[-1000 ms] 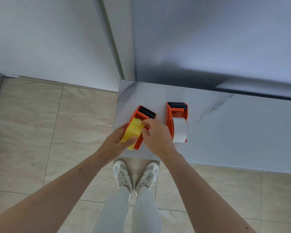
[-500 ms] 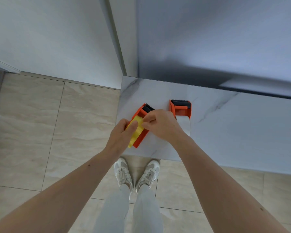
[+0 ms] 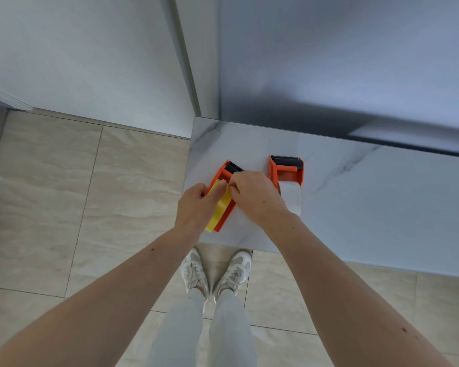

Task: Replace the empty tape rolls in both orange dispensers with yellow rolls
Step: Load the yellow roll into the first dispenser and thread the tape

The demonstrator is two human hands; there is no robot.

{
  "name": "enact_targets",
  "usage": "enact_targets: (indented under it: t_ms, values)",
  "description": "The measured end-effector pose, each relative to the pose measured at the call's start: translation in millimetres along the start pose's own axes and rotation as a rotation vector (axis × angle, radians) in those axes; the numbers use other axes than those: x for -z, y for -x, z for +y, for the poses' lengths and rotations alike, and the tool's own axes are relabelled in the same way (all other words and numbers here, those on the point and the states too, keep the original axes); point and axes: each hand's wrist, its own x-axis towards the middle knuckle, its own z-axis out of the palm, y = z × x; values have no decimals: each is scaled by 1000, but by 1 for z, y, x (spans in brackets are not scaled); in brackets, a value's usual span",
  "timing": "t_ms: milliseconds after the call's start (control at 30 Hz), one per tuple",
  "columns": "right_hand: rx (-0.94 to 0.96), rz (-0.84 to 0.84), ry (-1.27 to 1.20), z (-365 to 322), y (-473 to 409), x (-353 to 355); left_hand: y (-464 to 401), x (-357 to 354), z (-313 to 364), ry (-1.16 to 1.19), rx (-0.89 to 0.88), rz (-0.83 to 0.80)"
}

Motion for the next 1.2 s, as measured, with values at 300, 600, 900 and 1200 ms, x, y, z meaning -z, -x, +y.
enact_targets:
  t_ms: [300,600,900,1200]
  values:
    - [-156,26,-92,1,-5,-8,-1,5,11,-244,-140,32]
    - [-488,71,-387,7,1,-22,0,12,6,-283,-259,63]
    - [-558,135,-650,1,5,-28,2,13,10,-262,-229,41]
    - [-748,66,-789,-6,10,-37,3,13,10,-248,-241,23]
